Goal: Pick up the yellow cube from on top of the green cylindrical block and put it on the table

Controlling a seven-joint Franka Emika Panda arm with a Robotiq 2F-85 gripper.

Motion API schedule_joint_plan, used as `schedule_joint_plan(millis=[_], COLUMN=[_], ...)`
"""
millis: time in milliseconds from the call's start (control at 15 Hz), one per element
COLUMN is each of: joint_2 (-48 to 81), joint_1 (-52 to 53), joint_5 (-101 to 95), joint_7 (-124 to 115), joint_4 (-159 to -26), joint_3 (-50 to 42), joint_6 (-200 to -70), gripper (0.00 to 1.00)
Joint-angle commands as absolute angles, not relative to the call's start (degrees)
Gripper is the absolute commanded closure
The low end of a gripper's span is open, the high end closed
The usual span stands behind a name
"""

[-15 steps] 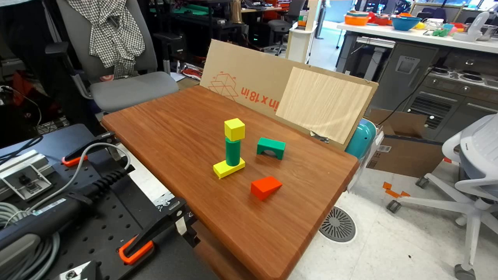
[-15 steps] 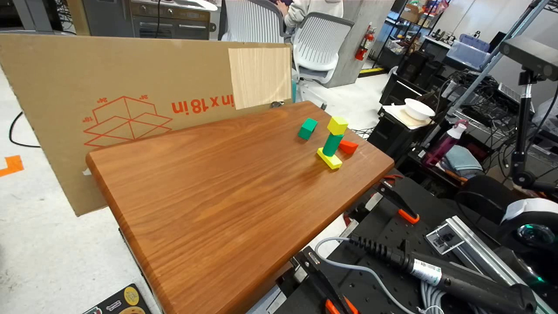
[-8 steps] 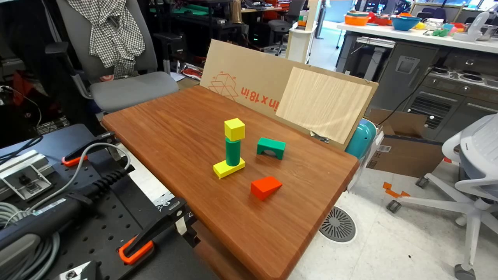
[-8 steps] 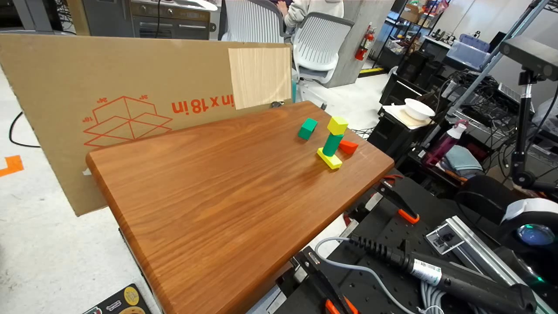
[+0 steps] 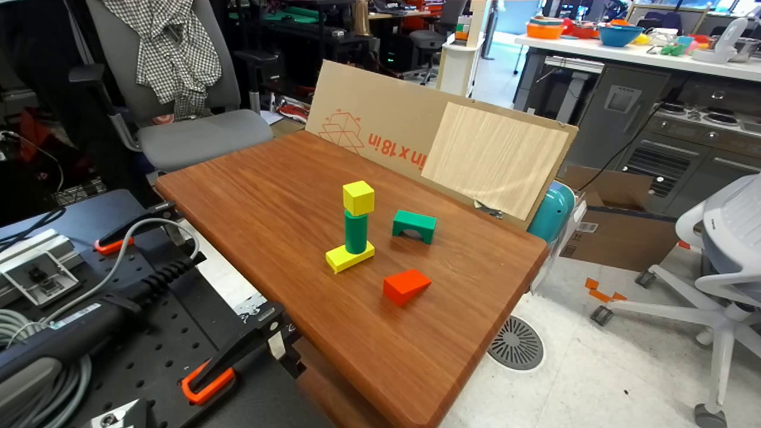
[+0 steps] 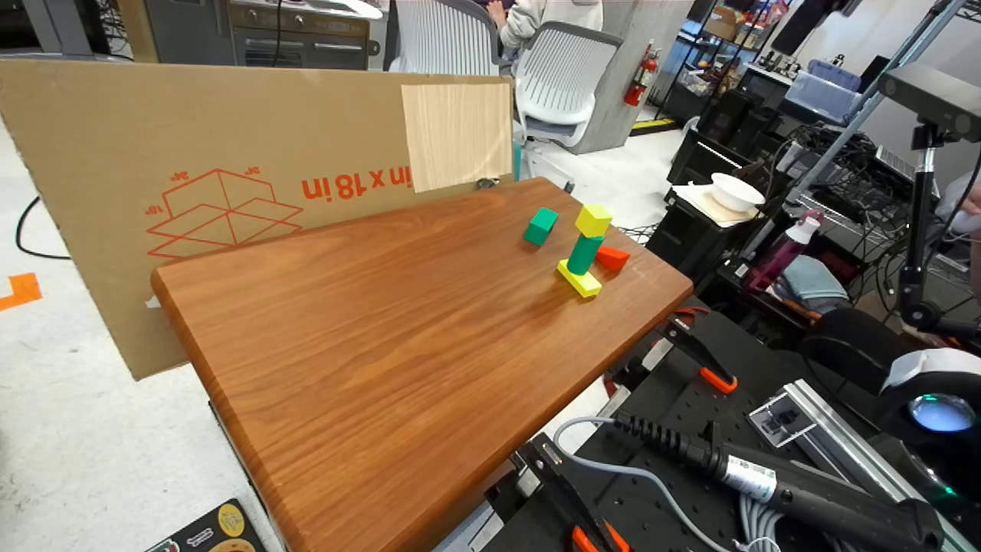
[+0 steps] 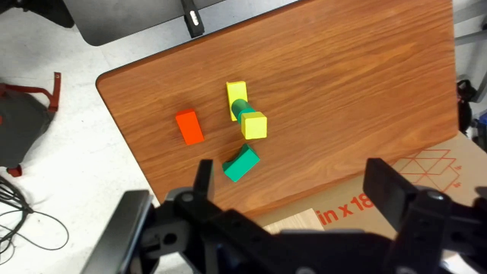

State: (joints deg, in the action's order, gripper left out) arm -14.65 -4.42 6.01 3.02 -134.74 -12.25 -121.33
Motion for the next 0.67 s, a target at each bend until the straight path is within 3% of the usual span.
schedule_joint_plan(millis=[0,600], joint_2=[-3.3,16.2], joint_1=[-5.6,-4.8], joint_5=[2.9,2.2], joint_7=[-0.9,-6.6], joint_4=[-129.7,-117.6], joint_3=[-9.8,-7.7], joint_6=[-125.2,-124.7], gripper=[0.0,0.0])
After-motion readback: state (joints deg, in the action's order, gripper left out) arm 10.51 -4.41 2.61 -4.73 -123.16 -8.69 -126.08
